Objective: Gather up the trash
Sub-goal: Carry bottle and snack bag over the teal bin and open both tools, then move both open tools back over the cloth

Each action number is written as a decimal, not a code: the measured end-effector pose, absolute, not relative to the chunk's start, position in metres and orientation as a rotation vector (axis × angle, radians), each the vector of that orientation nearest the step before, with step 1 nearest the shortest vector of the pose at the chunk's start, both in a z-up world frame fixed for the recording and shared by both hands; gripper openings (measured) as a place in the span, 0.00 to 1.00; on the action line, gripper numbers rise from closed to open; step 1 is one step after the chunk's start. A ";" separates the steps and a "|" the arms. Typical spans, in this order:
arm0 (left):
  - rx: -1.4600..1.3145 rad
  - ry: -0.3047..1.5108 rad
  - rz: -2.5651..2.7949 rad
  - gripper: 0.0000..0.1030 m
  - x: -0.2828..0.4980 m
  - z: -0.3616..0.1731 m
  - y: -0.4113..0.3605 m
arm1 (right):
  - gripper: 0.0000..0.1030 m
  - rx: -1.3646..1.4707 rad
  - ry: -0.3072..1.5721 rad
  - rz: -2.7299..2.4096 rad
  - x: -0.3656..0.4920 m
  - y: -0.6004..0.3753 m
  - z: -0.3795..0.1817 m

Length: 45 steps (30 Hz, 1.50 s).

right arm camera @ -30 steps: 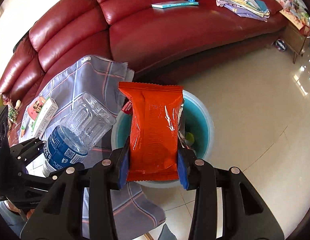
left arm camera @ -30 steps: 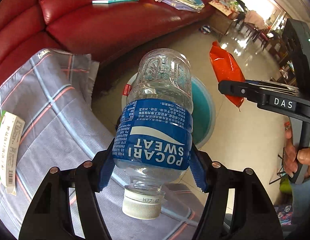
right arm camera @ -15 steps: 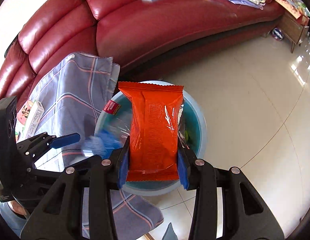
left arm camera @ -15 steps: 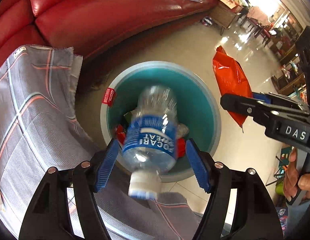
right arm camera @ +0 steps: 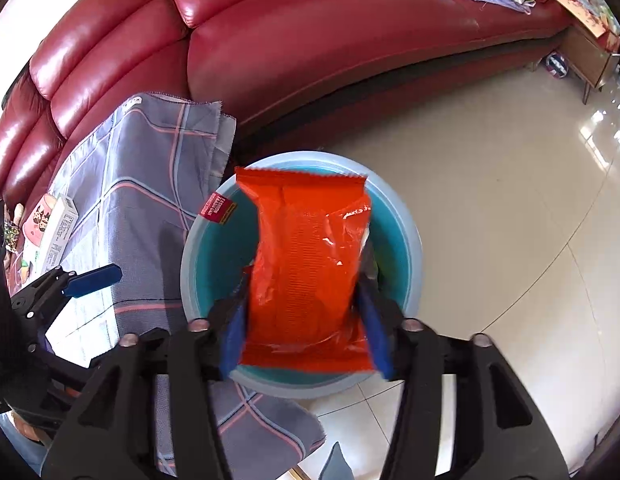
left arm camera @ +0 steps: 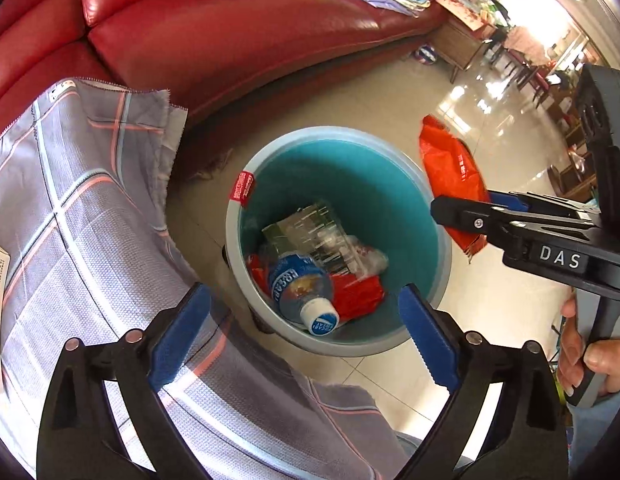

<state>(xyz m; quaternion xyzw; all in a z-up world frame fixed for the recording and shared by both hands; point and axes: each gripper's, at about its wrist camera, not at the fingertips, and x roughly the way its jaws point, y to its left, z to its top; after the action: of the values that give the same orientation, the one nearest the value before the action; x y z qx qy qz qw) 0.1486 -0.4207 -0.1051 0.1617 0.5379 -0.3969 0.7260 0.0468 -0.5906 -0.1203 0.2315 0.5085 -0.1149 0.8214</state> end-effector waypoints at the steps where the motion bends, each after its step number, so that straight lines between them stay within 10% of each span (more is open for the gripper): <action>1: 0.354 1.185 -0.875 0.94 0.148 -0.104 -0.420 | 0.62 0.495 1.082 -0.244 0.047 -0.590 -0.121; 10: 0.334 1.171 -0.871 0.94 0.146 -0.095 -0.408 | 0.84 0.487 1.088 -0.269 0.049 -0.582 -0.114; 45: 0.102 1.104 -0.616 0.95 0.171 -0.052 -0.189 | 0.85 0.272 1.113 -0.108 0.104 -0.416 -0.062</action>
<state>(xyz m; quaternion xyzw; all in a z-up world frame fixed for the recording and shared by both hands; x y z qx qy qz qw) 0.1708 -0.1889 -0.0523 0.0477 0.5159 -0.2879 0.8054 0.1042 -0.4159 -0.0625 0.1289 0.5261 -0.0511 0.8390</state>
